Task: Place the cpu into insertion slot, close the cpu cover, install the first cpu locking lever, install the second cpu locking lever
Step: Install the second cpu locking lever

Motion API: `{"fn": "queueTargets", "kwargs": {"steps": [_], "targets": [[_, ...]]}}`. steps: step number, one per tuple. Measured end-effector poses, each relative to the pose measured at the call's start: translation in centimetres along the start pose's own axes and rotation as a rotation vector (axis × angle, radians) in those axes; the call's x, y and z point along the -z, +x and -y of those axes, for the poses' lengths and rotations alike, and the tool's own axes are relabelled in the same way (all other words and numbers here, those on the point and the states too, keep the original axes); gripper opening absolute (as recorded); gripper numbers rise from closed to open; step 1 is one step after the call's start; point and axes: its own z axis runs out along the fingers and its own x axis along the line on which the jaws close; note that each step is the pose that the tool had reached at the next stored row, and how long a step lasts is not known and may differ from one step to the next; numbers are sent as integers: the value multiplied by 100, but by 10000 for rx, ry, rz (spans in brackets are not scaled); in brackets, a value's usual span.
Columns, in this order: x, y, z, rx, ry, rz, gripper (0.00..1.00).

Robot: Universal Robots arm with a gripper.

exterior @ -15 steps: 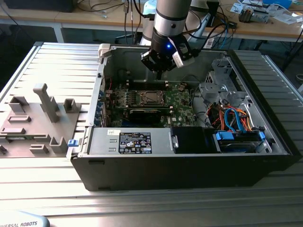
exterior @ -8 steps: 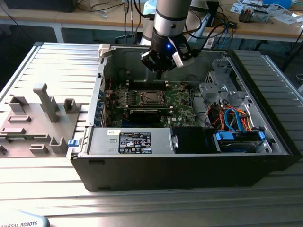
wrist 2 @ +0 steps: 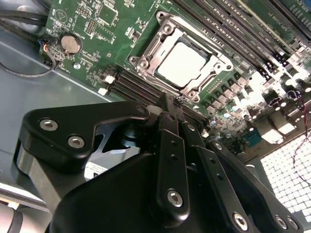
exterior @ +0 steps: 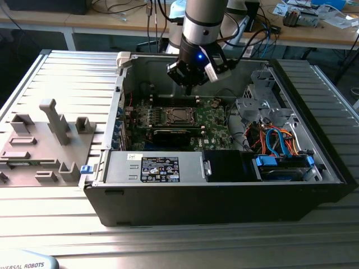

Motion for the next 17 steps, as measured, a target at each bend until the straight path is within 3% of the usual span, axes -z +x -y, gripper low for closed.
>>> {"fn": "queueTargets", "kwargs": {"steps": [17], "targets": [[15, 7, 93, 2, -61, 4, 11]]}}
